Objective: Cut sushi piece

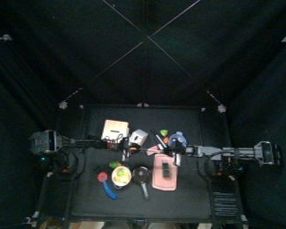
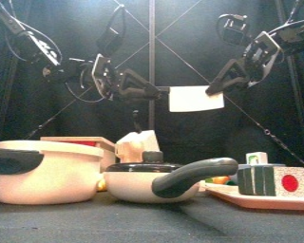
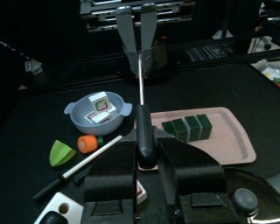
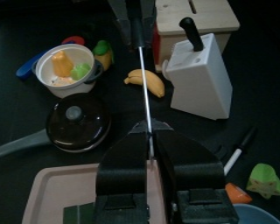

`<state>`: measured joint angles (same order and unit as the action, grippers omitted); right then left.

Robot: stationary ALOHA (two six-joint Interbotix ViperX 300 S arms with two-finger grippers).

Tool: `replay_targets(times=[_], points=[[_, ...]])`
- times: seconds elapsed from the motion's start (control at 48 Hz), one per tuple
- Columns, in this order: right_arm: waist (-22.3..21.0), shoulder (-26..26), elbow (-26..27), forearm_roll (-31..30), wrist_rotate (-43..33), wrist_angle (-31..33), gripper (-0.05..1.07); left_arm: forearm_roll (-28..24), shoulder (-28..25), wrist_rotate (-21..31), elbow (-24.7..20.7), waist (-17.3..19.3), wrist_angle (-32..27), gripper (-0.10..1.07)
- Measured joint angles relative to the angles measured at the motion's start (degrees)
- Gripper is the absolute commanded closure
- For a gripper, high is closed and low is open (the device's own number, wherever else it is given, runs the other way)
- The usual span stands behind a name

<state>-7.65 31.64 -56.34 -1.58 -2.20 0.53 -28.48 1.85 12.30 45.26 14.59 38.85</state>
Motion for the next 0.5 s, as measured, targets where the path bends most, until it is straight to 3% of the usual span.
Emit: replay_targets(times=[0.25, 0.5], points=[[0.09, 0.35, 0.09, 1.85, 0.0, 2.29, 0.7, 0.09, -0.62, 0.0, -0.62, -0.79, 0.0, 0.55], [1.93, 0.7, -0.44, 4.22, -0.18, 7.82, 0.7, 0.26, -4.66, 0.18, -2.9, -2.99, 0.0, 0.55]])
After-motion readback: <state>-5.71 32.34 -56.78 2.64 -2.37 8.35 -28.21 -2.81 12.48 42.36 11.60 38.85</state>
